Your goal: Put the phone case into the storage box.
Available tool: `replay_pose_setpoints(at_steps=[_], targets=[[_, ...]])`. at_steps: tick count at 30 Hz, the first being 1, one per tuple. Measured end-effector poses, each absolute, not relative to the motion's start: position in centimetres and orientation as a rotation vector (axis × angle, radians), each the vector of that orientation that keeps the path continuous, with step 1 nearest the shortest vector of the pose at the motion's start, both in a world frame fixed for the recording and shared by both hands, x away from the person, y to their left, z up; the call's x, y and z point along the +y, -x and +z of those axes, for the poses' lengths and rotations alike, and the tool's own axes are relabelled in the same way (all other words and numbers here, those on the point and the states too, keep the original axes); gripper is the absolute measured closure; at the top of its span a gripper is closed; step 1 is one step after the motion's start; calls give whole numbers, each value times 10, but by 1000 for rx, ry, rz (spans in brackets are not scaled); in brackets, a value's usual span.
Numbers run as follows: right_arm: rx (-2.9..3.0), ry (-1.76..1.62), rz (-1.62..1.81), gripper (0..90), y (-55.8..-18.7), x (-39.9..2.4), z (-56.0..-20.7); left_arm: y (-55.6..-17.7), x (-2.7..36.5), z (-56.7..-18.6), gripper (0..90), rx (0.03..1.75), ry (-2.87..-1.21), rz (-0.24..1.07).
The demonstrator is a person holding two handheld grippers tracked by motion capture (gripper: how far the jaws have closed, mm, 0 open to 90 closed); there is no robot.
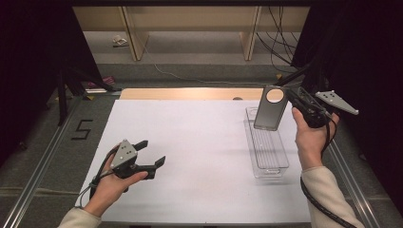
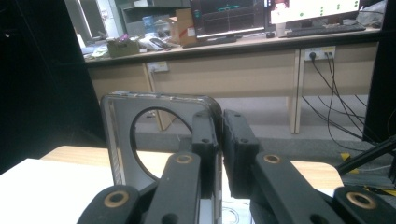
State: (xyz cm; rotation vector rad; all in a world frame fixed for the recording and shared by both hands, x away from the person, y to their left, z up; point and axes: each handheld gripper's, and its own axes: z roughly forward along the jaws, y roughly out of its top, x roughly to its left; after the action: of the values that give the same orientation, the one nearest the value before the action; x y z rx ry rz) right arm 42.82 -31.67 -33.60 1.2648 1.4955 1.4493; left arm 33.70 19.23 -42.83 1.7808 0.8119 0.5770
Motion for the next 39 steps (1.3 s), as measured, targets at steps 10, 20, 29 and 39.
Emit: replay_pose_setpoints(at_steps=[10, 20, 29, 39], targets=[[1499, -1271, 1447, 838, -430, -318, -337, -337, 192, -428, 154, 812, -1781, 578], [1514, -1278, 1464, 836, -433, -319, -337, -337, 192, -428, 154, 813, -1781, 578], [1523, -1279, 1458, 838, -435, -319, -339, -337, 192, -429, 154, 813, -1782, 575], [1537, -1257, 1443, 839, -439, -319, -339, -337, 192, -429, 154, 814, -1783, 574]])
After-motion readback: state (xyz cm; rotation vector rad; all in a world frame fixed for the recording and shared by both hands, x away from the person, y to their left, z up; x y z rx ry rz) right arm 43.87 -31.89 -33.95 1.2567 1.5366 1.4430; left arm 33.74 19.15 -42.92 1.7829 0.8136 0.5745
